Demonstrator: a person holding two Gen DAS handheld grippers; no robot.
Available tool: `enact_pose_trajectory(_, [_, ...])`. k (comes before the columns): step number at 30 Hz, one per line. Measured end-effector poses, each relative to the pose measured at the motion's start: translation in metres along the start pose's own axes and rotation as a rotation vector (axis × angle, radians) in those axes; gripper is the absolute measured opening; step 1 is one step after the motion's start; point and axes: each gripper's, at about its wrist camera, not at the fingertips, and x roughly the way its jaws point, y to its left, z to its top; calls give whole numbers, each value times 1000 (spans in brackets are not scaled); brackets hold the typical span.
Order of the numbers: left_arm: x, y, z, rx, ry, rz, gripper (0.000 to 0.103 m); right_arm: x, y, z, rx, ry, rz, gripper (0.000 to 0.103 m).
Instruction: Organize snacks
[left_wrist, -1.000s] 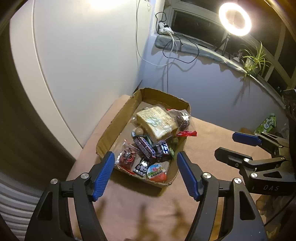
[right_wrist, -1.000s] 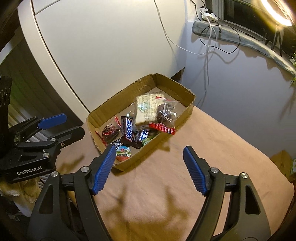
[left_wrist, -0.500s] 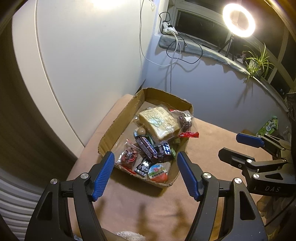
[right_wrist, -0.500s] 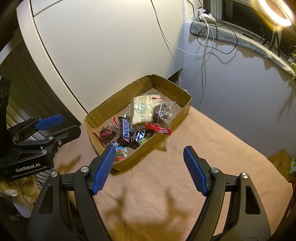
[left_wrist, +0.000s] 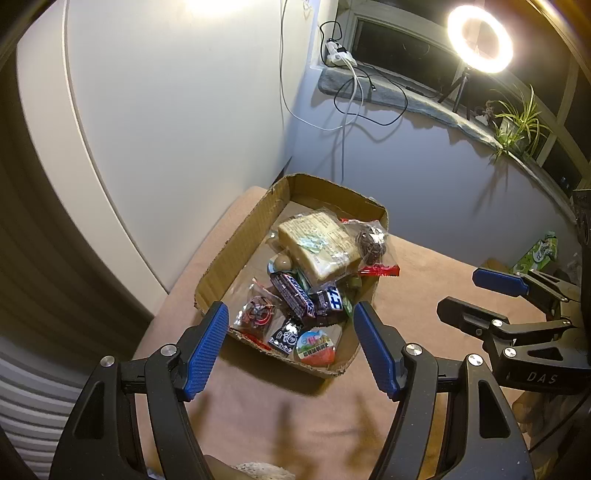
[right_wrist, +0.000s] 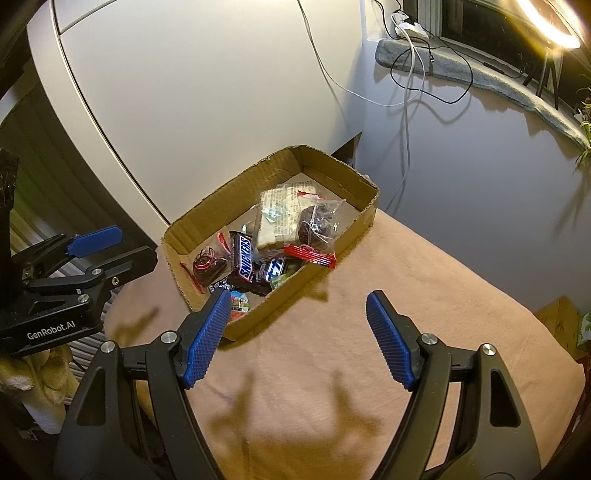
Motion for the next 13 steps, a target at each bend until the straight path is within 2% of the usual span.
enact_pose_trajectory(13, [4,-2,1,28,-6,12,70,4,-6,-1,12,6,-3,78])
